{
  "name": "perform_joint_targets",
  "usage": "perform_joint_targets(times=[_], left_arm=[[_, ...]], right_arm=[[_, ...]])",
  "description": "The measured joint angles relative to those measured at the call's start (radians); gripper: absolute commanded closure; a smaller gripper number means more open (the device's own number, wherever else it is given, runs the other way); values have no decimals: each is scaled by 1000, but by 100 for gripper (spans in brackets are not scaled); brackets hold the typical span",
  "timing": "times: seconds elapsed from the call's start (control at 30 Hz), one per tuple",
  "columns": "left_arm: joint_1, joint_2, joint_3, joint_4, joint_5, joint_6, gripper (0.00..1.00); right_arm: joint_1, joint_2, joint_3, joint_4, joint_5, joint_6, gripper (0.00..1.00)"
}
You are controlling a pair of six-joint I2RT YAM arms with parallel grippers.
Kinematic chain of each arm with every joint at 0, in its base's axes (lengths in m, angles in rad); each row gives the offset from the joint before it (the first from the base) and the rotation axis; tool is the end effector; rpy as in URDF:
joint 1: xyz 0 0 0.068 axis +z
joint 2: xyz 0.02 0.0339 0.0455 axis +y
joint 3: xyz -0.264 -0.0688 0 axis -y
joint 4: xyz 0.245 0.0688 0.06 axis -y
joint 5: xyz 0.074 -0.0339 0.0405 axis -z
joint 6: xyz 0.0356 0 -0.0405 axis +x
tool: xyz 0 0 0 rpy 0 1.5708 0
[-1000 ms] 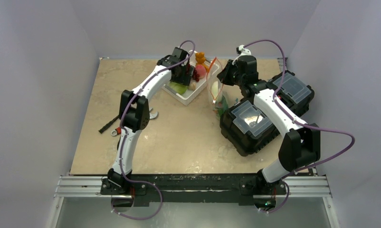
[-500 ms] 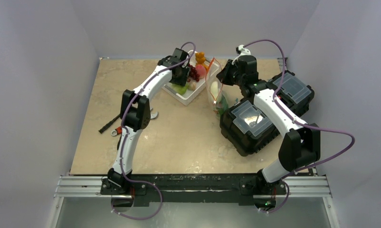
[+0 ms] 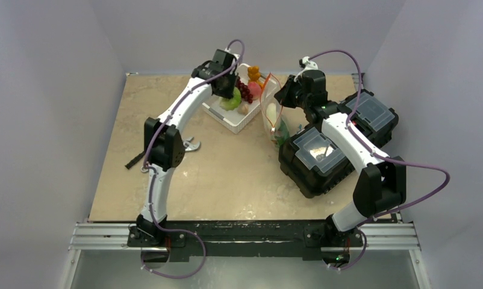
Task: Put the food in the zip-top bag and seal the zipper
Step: Pick up the fake vegetable from the bin, then place the fake vegetable in the zipper food storage bag.
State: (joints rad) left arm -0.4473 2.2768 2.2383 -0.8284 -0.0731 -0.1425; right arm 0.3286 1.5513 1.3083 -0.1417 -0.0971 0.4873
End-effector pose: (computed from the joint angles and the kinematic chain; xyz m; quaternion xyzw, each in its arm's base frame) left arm 0.4603 -0.2179 0.2814 0.1300 0.9291 -0.0673 0.3396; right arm 0.3477 0.1222 0.3357 0.0386 0.8278 0.2584 0.4965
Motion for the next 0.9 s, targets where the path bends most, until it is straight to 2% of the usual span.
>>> perform_joint_targets(times=[0.13, 0.3, 0.43, 0.57, 0.7, 0.9], left_arm=[[0, -137, -15, -3, 29, 0, 100], [2, -433, -136, 28, 122, -25, 100], [7, -739, -364, 179, 281, -100, 100], [5, -964, -662, 478, 448, -270, 100], [-27, -994, -873, 822, 533, -450, 100], [-85, -831, -1030, 1161, 525, -626, 100]], right_arm=[[0, 0, 0, 0, 0, -1, 100], [0, 0, -5, 8, -4, -2, 100], [2, 0, -17, 26, -22, -2, 100], [8, 0, -24, 42, -39, -2, 100], [14, -1, -27, 53, -62, -1, 100], [19, -27, -47, 58, -97, 4, 100]])
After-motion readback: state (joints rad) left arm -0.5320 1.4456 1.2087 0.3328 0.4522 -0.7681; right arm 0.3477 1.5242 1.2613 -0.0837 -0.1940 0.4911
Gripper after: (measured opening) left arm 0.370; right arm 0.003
